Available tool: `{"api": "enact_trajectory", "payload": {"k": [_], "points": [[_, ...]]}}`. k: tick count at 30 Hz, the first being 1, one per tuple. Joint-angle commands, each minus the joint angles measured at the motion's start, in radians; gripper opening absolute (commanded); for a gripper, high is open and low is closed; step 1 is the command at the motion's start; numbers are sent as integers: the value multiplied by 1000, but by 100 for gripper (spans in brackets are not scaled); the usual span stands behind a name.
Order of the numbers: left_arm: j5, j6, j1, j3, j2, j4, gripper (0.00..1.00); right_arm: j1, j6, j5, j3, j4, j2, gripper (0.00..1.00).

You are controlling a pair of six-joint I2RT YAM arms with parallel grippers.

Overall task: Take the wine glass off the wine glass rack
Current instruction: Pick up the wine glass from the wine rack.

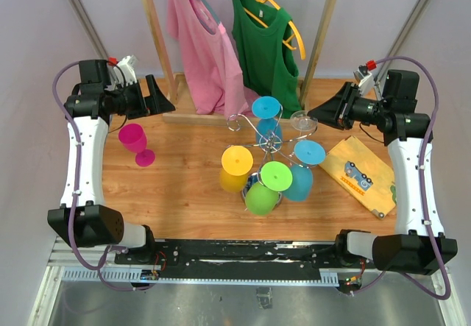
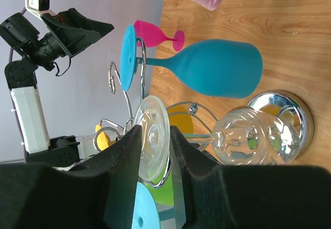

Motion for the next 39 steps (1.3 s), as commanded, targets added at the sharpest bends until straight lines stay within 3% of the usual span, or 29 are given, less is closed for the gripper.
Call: {"api": "enact_trajectory", "payload": {"k": [1,12,18,39], "points": [[16,8,-9,-8,-11,0,96,-14,-20,-48,-15,-7,-18,29],[19,6,-9,-10,-11,-1,95,-14,-28,-57,-36,-6,-16,25],[18,6,-9,-12,-11,-1,95,-14,-30,-58,-36,-8,-13,1],[25,0,-11,-9,2,-1,95,-136,52,-134,-17,44,-28,1]]}}
